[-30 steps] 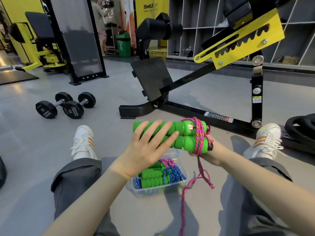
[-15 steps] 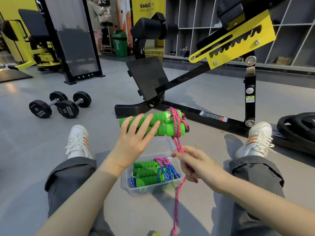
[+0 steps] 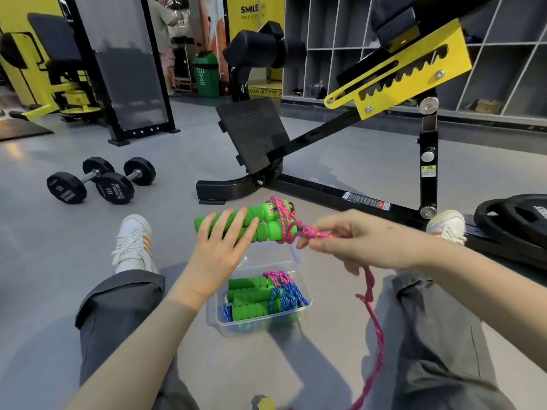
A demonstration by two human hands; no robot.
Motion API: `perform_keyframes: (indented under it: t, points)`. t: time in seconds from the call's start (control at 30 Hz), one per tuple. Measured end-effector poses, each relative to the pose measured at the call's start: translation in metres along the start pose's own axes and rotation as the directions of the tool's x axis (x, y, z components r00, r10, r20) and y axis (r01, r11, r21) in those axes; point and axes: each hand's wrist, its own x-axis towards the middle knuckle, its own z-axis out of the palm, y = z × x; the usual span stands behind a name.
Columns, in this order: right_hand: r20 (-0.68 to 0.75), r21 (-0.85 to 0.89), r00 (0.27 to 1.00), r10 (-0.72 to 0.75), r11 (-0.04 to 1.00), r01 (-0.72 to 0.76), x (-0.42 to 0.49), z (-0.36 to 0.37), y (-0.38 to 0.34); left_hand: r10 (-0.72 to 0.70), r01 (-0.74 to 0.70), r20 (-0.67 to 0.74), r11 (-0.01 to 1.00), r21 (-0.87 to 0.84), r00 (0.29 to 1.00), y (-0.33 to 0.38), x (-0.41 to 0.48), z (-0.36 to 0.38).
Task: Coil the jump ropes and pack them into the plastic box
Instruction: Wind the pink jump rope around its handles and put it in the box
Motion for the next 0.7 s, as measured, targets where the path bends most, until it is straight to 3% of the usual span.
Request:
perform_keyframes:
  t: [0.13, 0.4, 0.53, 0.7]
  points:
    - [-0.054, -0.086, 0.992, -0.117, 0.990, 0.112, 0.007, -0.011, -0.017, 0.039, -0.039, -0.010, 0.999, -0.012, 0.999, 0.004, 0.004, -0.004]
    - [-0.235, -0.283, 0.941, -0.242, 0.944, 0.172, 0.026, -0.046, -0.027, 0.143, -0.151, -0.120, 0.987, -0.058, 0.982, 0.009, 0.017, -0.024]
    - [-0.322, -0.273, 0.912, -0.256, 0.947, 0.170, 0.036, -0.050, -0.017, 0.172, -0.191, -0.163, 0.975, -0.113, 0.972, 0.019, 0.026, -0.034]
    - [-0.331, -0.199, 0.921, -0.204, 0.969, 0.144, 0.042, -0.045, 0.000, 0.140, -0.183, -0.236, 0.968, -0.172, 0.962, 0.031, 0.040, -0.047]
